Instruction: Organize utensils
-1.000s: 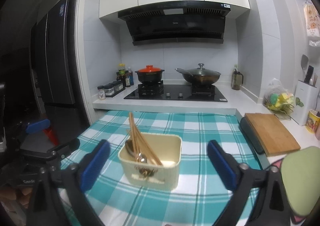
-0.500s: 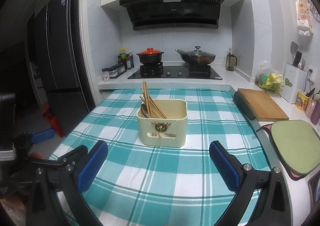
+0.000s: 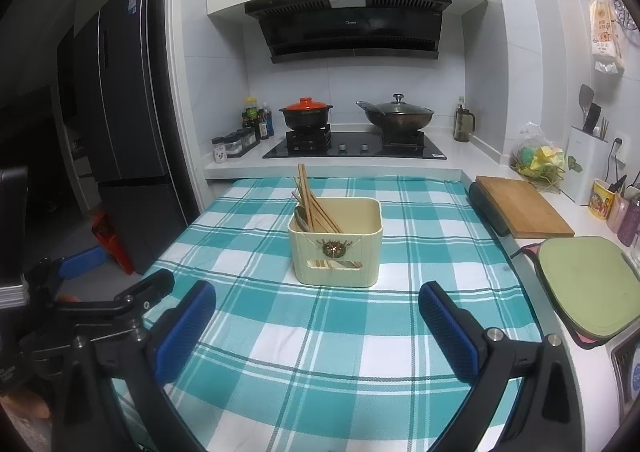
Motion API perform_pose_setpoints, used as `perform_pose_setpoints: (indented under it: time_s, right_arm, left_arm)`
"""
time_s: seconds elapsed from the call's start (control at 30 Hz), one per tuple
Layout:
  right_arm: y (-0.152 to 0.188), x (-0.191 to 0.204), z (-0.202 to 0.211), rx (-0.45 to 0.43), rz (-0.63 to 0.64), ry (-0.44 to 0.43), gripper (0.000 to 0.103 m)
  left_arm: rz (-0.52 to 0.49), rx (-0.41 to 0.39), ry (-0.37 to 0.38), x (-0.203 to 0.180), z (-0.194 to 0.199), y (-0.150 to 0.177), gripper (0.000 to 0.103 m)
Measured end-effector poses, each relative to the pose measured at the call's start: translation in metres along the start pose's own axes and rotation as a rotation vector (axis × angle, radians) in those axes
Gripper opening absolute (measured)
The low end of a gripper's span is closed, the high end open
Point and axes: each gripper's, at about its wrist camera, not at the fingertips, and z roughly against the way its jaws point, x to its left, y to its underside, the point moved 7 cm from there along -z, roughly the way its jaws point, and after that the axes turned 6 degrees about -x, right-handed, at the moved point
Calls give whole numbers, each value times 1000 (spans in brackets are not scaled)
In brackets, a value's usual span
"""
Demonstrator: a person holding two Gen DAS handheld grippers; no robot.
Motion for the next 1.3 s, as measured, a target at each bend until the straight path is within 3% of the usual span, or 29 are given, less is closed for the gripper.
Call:
perform_pose_setpoints:
  time_s: [1.3]
  right_arm:
    - [-2,3,4,5,28,11,103]
  left_arm:
    - [-11,39,13,-4,-6,5,103]
